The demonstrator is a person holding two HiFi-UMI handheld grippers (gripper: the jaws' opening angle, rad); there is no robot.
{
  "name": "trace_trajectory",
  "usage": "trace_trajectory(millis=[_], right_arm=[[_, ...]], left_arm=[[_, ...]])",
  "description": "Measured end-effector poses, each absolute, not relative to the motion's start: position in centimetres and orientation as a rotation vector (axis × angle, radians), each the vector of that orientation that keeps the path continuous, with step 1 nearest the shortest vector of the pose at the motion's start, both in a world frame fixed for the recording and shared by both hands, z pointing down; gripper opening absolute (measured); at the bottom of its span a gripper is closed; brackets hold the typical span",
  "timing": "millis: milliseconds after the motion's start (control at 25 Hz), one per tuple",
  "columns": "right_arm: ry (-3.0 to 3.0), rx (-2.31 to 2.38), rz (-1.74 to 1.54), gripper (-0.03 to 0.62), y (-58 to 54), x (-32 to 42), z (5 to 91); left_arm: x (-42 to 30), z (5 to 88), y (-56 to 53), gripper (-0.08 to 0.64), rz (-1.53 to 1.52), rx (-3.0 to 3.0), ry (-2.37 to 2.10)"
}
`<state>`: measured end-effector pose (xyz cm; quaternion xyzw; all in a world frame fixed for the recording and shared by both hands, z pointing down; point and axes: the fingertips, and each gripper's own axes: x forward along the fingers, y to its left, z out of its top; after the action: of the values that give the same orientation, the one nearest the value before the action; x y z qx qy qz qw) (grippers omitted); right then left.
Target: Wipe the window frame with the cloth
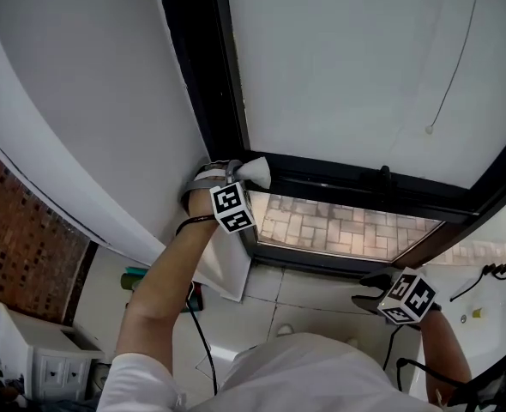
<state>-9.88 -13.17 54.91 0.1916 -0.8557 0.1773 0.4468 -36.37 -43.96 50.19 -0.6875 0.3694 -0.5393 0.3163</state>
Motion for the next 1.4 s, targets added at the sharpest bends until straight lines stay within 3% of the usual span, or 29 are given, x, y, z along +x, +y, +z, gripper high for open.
trace_trajectory(millis=[640, 1400], right_arm=[[-2.135, 0.443, 0.432, 0.176, -12.9, -9.9, 56.2], [-2.154, 0.509, 0.436, 0.176, -13.6, -8.2, 55.4]], left_arm=[[-36.9, 33.0, -45.4, 0.091, -1.469, -1.631, 0.899], [-39.1, 1.6, -46.6, 0.092, -1.350, -1.426, 1.053]])
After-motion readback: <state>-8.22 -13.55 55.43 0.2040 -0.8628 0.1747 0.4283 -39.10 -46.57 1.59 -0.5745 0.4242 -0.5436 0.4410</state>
